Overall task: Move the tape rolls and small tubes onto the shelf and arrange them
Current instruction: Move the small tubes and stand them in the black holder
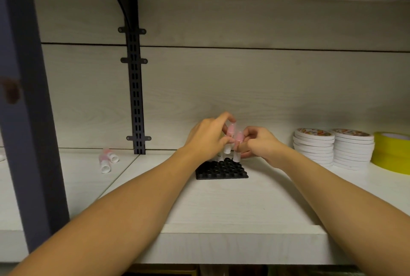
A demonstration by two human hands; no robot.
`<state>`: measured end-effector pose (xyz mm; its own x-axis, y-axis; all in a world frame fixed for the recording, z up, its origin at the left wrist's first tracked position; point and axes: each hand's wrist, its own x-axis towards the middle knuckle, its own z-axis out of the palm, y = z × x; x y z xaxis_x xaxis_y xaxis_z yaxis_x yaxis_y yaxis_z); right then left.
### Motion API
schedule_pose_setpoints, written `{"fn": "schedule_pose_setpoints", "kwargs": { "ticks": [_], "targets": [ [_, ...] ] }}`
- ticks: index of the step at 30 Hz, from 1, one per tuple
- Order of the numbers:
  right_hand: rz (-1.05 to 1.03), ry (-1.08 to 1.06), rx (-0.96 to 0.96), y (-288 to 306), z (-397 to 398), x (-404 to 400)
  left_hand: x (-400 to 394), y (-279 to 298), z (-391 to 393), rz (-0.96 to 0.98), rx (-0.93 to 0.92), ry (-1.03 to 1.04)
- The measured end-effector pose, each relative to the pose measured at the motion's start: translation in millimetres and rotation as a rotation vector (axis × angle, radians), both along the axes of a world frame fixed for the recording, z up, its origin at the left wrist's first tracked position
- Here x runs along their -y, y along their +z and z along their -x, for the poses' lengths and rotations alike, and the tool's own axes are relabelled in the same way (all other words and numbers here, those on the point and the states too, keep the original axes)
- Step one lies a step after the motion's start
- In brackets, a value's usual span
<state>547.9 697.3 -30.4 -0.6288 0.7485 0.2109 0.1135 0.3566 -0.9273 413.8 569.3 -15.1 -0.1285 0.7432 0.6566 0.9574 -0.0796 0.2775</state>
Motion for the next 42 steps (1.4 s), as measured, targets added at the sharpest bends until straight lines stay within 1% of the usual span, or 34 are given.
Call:
{"fn": "schedule_pose_setpoints", "kwargs": {
  "ticks": [4,8,14,20,22,25,27,29,31,37,42],
  "targets": [
    [0.029,0.093,0.054,2,-6,7,0,-2,-2,0.01,-0.013,-0.01],
    [0.031,0.095,0.05,3,-7,10,-2,-3,-1,0.014,-0.029,-0.004],
    [0.027,0.145,0.084,9,-15,16,-6,-5,2,0.028,-0.13,0.058],
    [0.041,0.144,0.071,11,-19,19,-7,-5,1,0.042,-0.089,0.063],
    [0.027,0.119,0.027,14,-18,21,-7,-4,0,0.039,-0.072,0.062],
    [0.054,0.072,-0.149,21,-20,18,-6,-3,-2,0.054,-0.066,0.063],
    [0.053,0.014,-0.204,19,-22,14,-5,-2,-4,0.07,-0.066,0.067],
    [0.021,-0.082,-0.147,11,-20,10,-5,-2,-5,0.079,-0.069,0.079],
    [-0.009,-0.119,-0.065,4,-16,11,-6,-2,-5,0.091,-0.077,0.103],
    [-0.086,-0.091,-0.031,-3,-4,14,-7,-4,-4,0.118,-0.086,0.14],
    [-0.125,-0.068,-0.002,-5,-4,14,-7,-4,-5,0.089,-0.131,0.161]
  ]
}}
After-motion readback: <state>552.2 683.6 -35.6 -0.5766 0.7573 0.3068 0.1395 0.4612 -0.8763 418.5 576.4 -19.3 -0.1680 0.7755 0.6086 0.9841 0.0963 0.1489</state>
